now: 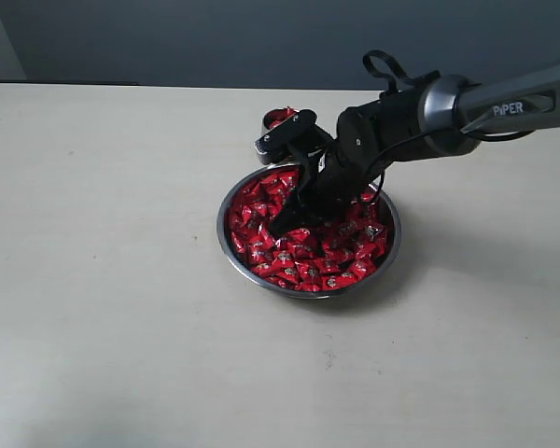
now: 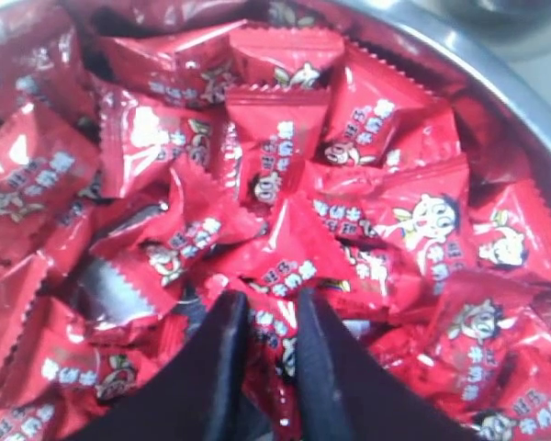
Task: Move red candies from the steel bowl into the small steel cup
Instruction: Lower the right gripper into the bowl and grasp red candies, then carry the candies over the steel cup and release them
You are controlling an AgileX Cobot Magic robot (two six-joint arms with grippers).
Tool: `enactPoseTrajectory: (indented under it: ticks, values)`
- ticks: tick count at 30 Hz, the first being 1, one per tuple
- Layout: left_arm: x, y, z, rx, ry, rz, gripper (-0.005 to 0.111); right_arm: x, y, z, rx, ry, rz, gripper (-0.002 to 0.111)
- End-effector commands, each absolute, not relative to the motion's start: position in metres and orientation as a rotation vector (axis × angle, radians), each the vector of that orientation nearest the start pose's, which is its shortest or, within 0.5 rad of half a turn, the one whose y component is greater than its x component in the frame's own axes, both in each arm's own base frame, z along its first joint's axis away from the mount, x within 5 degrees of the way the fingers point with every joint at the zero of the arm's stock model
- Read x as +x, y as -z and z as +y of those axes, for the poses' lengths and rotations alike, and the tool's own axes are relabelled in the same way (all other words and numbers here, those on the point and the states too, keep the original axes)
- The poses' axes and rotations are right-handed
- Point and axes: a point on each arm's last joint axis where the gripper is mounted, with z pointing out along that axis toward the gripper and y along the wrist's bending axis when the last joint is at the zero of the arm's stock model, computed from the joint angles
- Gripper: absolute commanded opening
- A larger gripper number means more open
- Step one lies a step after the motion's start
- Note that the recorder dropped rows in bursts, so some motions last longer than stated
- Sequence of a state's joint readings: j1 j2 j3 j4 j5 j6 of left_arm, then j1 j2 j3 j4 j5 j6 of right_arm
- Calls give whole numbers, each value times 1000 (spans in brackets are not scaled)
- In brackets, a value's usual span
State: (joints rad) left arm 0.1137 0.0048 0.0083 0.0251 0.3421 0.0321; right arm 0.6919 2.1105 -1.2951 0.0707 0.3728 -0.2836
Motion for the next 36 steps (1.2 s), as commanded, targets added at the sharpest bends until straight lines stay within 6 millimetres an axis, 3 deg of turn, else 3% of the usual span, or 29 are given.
enactPoseTrajectory:
  ticks: [1, 14, 26, 36]
  values:
    - [53, -183, 7, -55, -124, 1819, 0, 326, -124, 271, -1178, -187, 2369, 0]
    - [53, -183, 7, -55, -124, 1819, 0, 317, -175, 264, -1164, -203, 2330, 0]
    - [53, -183, 7, -55, -124, 1819, 0, 309, -187, 258, -1167, -210, 2347, 0]
    - [53, -183, 7, -55, -124, 1821, 0, 295, -221, 246, -1090, -242, 2211, 0]
